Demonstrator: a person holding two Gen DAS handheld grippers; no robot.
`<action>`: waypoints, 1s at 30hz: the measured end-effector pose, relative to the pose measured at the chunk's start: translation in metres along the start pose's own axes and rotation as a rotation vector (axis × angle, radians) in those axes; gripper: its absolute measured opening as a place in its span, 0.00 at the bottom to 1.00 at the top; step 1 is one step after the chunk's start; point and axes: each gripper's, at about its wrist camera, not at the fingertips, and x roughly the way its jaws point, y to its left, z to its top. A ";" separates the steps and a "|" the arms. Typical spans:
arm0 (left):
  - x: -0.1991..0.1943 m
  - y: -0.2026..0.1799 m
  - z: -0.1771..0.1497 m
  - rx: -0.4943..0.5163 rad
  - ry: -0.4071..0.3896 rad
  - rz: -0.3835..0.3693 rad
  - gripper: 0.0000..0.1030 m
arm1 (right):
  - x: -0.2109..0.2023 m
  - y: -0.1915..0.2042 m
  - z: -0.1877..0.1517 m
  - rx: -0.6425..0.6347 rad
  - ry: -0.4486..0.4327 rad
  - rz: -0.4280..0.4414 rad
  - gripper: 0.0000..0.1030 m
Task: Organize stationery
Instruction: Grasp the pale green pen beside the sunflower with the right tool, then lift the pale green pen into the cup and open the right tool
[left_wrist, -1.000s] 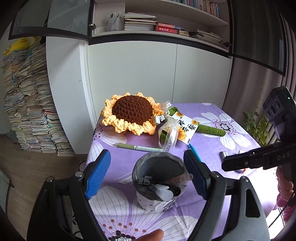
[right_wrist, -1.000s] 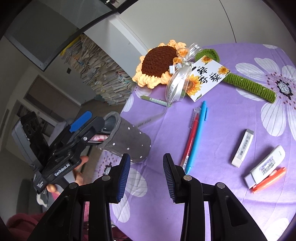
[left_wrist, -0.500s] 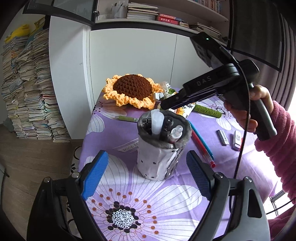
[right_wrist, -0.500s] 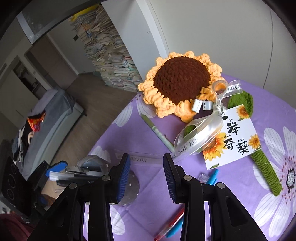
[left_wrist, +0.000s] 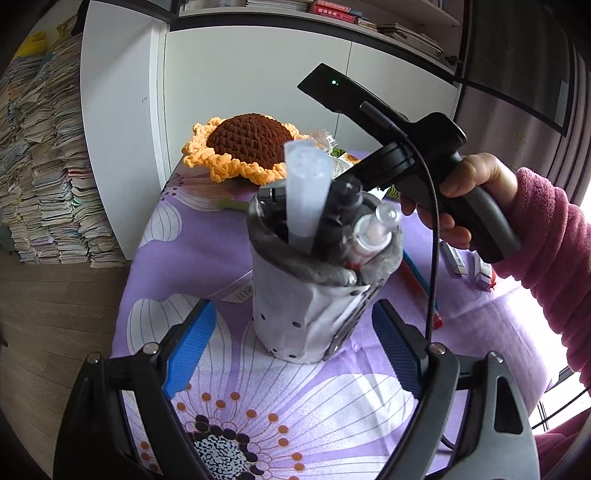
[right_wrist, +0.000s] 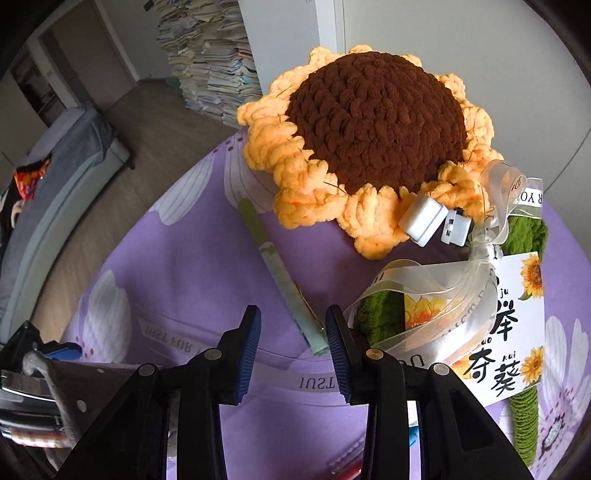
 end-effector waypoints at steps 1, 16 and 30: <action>0.001 0.000 0.001 -0.001 0.000 0.002 0.84 | -0.001 0.001 -0.003 -0.012 -0.014 -0.005 0.36; 0.006 -0.015 0.012 0.043 -0.040 0.066 0.83 | -0.110 0.006 -0.074 0.108 -0.192 0.016 0.15; 0.012 -0.021 0.023 0.078 -0.099 0.093 0.66 | -0.189 -0.012 -0.160 0.327 -0.352 -0.053 0.14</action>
